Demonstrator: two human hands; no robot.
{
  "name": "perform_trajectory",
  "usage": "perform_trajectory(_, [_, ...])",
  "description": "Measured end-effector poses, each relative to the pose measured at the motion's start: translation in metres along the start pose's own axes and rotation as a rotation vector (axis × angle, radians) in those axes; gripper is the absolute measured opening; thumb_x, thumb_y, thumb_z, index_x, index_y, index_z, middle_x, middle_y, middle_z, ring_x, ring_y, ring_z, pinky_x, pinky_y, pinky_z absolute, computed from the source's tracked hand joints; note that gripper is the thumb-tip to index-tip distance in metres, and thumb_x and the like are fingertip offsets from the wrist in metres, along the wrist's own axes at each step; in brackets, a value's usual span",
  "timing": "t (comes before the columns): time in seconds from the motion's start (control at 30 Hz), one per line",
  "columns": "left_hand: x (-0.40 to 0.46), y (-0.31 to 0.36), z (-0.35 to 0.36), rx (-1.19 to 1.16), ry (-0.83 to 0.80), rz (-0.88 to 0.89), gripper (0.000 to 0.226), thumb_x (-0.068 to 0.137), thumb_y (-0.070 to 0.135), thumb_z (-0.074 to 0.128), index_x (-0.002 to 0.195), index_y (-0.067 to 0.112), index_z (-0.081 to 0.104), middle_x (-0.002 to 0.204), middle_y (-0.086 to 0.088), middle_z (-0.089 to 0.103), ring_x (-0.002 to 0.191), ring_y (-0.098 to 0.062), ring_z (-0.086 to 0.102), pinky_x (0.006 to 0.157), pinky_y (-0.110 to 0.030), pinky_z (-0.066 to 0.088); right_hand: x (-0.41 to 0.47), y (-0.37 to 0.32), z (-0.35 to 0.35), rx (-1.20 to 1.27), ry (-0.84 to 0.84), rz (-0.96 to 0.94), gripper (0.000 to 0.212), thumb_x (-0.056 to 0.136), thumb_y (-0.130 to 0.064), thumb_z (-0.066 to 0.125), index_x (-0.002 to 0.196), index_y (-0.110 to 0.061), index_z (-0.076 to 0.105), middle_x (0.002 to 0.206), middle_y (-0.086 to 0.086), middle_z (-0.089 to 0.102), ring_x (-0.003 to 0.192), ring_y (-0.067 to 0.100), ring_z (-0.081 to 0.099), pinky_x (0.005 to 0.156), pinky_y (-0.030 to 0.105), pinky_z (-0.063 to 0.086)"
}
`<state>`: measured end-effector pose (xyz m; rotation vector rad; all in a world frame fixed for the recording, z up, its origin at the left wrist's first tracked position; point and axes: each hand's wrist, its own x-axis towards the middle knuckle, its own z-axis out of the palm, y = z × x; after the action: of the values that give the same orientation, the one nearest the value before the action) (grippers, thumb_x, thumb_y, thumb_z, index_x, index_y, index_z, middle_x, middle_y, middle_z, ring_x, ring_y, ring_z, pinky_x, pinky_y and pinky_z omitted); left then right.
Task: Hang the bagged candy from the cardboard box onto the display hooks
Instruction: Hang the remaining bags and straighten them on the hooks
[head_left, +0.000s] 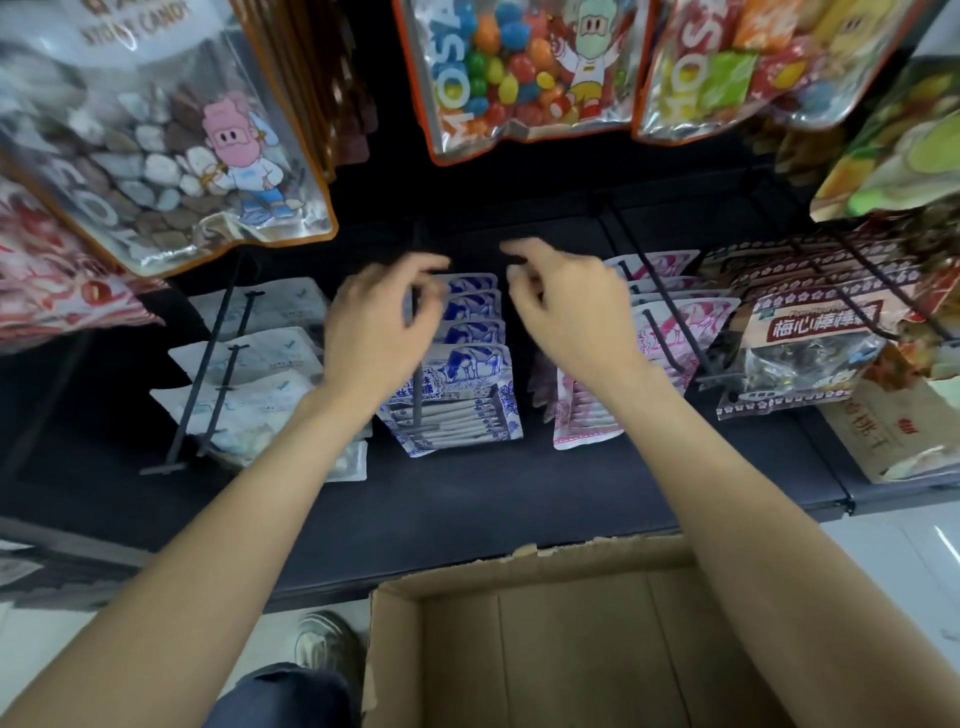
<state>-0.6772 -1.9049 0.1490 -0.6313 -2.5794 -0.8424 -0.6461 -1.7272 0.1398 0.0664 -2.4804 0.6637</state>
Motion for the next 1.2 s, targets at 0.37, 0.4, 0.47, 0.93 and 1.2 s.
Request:
perform_trajectory(0.37, [0.015,0.096,0.133,0.229,-0.279,0.14,0.034,0.095,0.029,0.05,0.128,0.023,0.055,0.13,0.001,0.059,0.121,-0.022,0.047,0.095,-0.034,0.032,-0.015,0.147,-0.077,-0.153,-0.2,-0.003,0.02,0.087,-0.006,0.062,0.104,-0.01,0.073,0.104,0.012,0.071,0.092,0.032,0.066,0.083,0.037,0.05])
perform_trajectory(0.4, [0.015,0.099,0.137,0.241,-0.251,0.154,0.032,0.095,0.029,0.05,0.126,0.024,0.057,0.128,0.002,0.06,0.118,-0.021,0.049,0.093,-0.034,0.028,-0.014,0.151,-0.071,-0.173,-0.264,-0.061,0.019,0.086,-0.006,0.063,0.102,-0.007,0.073,0.104,0.014,0.071,0.092,0.033,0.066,0.085,0.039,0.05])
perform_trajectory(0.47, [0.014,0.101,0.14,0.222,-0.199,0.165,0.027,0.095,0.027,0.05,0.119,0.028,0.062,0.121,0.005,0.065,0.11,-0.02,0.052,0.088,-0.032,0.024,-0.013,0.157,-0.061,-0.195,-0.311,-0.146,0.016,0.079,-0.005,0.065,0.093,-0.003,0.074,0.098,0.015,0.071,0.088,0.036,0.065,0.083,0.041,0.049])
perform_trajectory(0.93, [0.06,0.112,0.144,0.266,-0.376,0.086,0.017,0.091,0.037,0.058,0.103,0.031,0.069,0.113,0.004,0.064,0.109,-0.022,0.047,0.093,-0.034,0.028,-0.032,0.149,-0.044,-0.252,-0.117,-0.021,0.011,0.067,-0.005,0.078,0.075,-0.01,0.073,0.093,0.007,0.07,0.086,0.037,0.058,0.069,0.035,0.03])
perform_trajectory(1.2, [0.052,0.109,0.15,0.251,-0.272,0.131,0.021,0.09,0.037,0.058,0.098,0.024,0.073,0.118,0.007,0.06,0.111,-0.022,0.042,0.088,-0.031,0.027,-0.034,0.145,-0.041,-0.235,-0.075,-0.033,0.008,0.068,-0.002,0.066,0.069,-0.009,0.068,0.09,0.004,0.071,0.082,0.036,0.058,0.065,0.036,0.035])
